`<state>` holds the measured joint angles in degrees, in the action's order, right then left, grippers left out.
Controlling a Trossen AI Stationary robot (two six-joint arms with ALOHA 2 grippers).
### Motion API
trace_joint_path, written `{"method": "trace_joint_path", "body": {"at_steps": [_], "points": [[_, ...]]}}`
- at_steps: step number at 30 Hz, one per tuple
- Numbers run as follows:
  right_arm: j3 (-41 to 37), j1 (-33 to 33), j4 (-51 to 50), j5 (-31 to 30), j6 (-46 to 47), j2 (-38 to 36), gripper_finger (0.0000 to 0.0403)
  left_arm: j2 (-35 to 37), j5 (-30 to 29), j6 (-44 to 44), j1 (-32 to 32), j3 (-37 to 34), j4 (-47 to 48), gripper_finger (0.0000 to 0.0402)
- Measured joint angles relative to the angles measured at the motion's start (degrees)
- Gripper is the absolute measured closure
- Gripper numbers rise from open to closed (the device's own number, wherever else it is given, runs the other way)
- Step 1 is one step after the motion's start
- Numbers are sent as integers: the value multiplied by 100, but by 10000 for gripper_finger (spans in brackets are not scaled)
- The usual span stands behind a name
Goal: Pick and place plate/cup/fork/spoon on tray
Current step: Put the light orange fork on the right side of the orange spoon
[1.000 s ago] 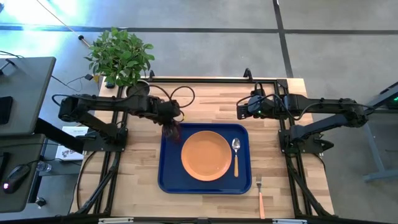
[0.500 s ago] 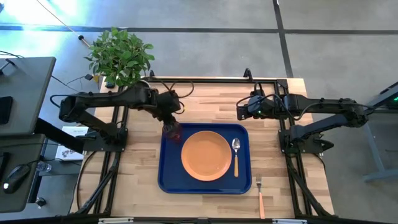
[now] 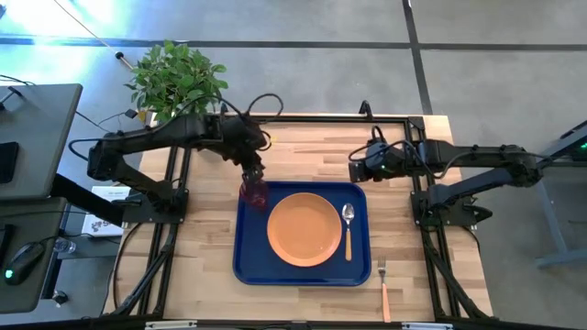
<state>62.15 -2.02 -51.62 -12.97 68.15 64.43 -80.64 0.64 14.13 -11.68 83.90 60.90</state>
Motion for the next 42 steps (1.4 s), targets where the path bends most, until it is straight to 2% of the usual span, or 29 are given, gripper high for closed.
{"method": "trace_joint_path", "body": {"at_steps": [7,17,26,42], "points": [[0,693,-244,535,1065,1,304,1,19,-130,61,311,-35,259],[0,2020,-319,562,2858,104,304,-2,20,-132,59,315,-31,259],[0,2975,-356,774,4133,648,304,-2,19,-238,59,315,-28,259],[-2,4270,-438,1799,6026,1623,304,-2,18,-239,58,312,-11,259]]}}
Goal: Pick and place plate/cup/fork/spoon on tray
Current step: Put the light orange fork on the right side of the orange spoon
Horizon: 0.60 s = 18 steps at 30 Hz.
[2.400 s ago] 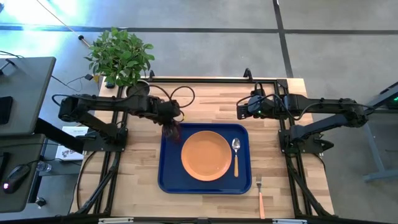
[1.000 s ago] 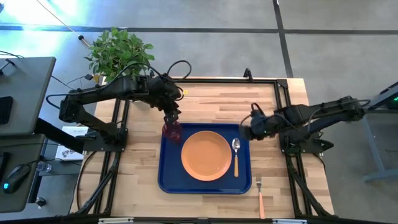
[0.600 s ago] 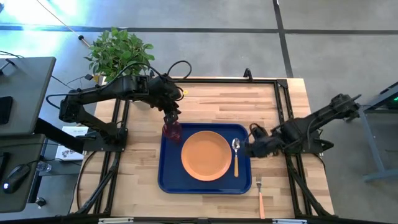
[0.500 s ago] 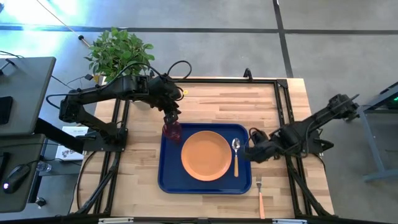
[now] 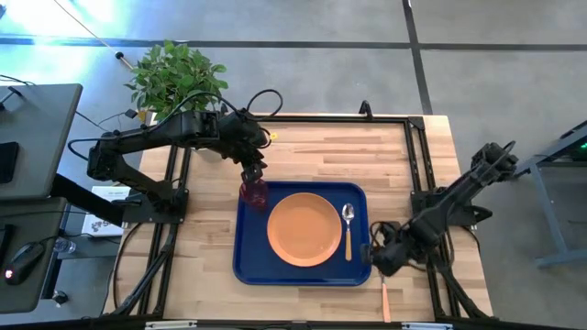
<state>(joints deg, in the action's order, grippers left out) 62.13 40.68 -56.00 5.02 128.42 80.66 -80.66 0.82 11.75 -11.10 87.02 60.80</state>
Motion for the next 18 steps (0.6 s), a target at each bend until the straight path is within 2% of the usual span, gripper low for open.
{"method": "trace_joint_path", "body": {"at_steps": [6,10,18], "points": [[0,304,274,15,14,300,304,0,0,15,0,-2,-13,259],[0,469,268,415,20,541,300,0,0,160,-1,-2,-16,259],[0,795,655,571,186,1209,256,0,-20,340,-1,-2,-26,259]]}}
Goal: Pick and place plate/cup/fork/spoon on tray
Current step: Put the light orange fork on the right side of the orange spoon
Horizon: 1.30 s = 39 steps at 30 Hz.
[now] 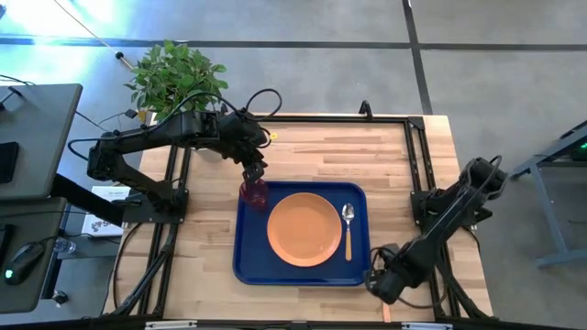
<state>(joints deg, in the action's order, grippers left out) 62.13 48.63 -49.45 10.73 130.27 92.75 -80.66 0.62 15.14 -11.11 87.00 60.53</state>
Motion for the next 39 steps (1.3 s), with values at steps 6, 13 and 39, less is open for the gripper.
{"method": "trace_joint_path", "body": {"at_steps": [6,13,39], "points": [[0,31,247,36,20,485,241,0,0,126,0,0,0,259],[0,29,322,-1,22,823,252,0,-2,126,0,0,0,259],[-31,1,449,198,33,1222,384,-1,0,120,0,-2,1,259]]}}
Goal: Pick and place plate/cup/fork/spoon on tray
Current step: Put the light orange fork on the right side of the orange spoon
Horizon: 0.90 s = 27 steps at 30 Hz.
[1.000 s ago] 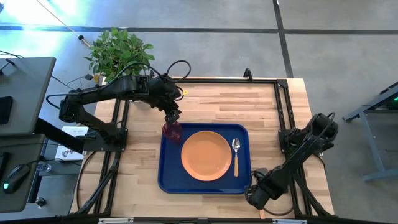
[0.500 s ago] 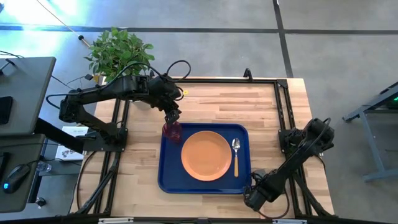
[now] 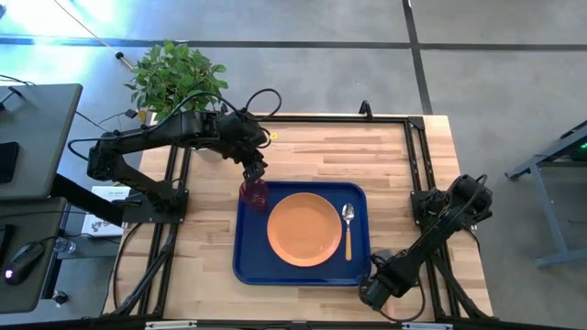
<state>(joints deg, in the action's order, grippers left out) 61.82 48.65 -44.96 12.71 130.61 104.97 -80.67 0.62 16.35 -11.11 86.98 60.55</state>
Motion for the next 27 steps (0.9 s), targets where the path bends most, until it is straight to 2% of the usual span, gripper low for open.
{"method": "trace_joint_path", "body": {"at_steps": [2,6,12,17,22,27], "points": [[-2,1,-14,44,1,0,392,-1,0,-1,1,0,-1,259],[-13,0,-16,78,32,-28,383,0,0,-42,2,0,-4,259],[191,-60,-277,-126,47,-214,397,-1,0,-44,0,0,-4,259],[576,-275,-709,-512,25,-333,394,-1,0,-44,1,0,-8,259],[1113,-596,-1351,-1242,-55,-339,392,-1,0,-53,0,0,-8,259],[1569,-1000,-1996,-1584,-214,-339,392,-1,0,-53,2,0,-8,259]]}}
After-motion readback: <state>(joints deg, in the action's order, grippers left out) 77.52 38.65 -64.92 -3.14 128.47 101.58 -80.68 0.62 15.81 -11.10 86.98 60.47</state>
